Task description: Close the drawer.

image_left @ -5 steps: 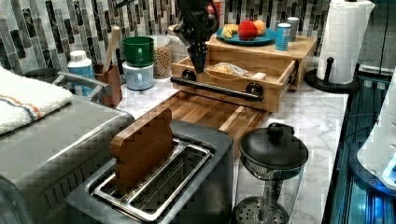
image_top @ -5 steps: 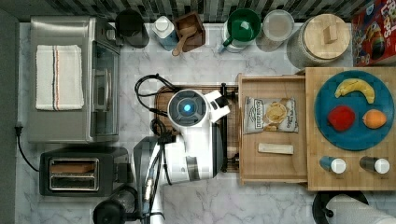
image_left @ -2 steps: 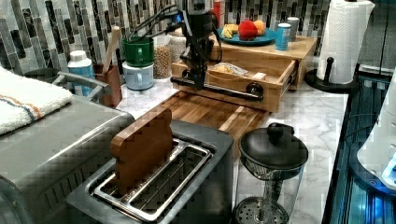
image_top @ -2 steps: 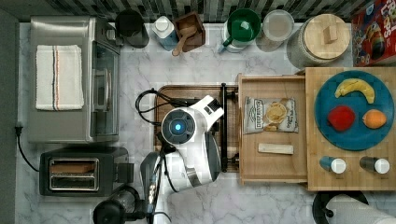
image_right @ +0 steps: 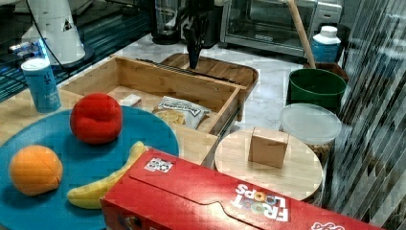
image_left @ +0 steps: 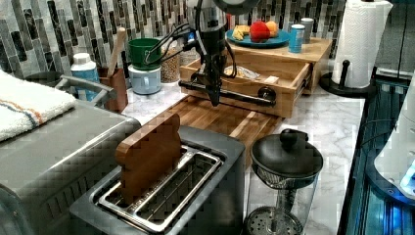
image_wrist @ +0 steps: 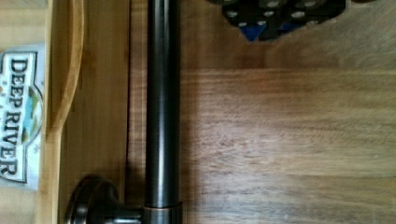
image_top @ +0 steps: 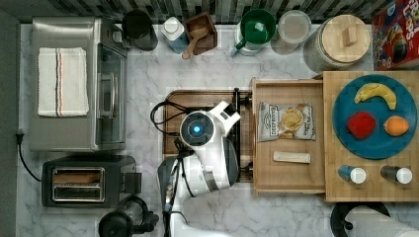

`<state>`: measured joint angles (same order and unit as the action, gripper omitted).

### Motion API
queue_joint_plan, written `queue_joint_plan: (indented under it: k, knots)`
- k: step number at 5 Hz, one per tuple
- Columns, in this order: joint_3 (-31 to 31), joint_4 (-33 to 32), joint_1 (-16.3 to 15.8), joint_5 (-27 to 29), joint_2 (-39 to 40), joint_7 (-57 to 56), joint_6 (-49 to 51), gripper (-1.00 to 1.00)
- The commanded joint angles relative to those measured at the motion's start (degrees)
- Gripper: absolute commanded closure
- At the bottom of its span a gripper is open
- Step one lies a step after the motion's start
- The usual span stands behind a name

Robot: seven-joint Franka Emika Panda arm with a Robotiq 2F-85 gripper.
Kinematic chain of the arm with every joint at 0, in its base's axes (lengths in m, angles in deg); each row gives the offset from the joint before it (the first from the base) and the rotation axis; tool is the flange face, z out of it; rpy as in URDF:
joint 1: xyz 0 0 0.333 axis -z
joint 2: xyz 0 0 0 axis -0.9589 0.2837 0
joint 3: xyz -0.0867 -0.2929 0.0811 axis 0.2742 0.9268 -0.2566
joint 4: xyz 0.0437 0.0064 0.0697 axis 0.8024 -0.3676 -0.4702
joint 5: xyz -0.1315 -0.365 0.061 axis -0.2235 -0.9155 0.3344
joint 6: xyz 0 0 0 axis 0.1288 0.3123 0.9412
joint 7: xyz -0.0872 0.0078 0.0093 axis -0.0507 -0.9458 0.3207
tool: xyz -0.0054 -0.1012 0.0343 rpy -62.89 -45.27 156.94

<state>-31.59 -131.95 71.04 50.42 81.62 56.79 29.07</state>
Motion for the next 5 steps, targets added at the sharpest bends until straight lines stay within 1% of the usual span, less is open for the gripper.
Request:
queue_joint_plan:
  k: [1,2,3,4,5]
  knots:
    - [4.8,3.3,5.3,-3.3,0.3,-16.7,-1.2,1.0]
    - [6.1,5.5,6.8,-4.2,-0.1,-20.6,1.1,1.0]
    - [7.1,8.6,9.2,-4.4,2.1,-25.7,0.2,1.0]
    - [9.2,10.4,11.7,-5.4,3.1,-31.0,-2.8,1.0]
    - [10.3,14.6,14.0,-2.3,4.6,-36.3,1.9,1.0]
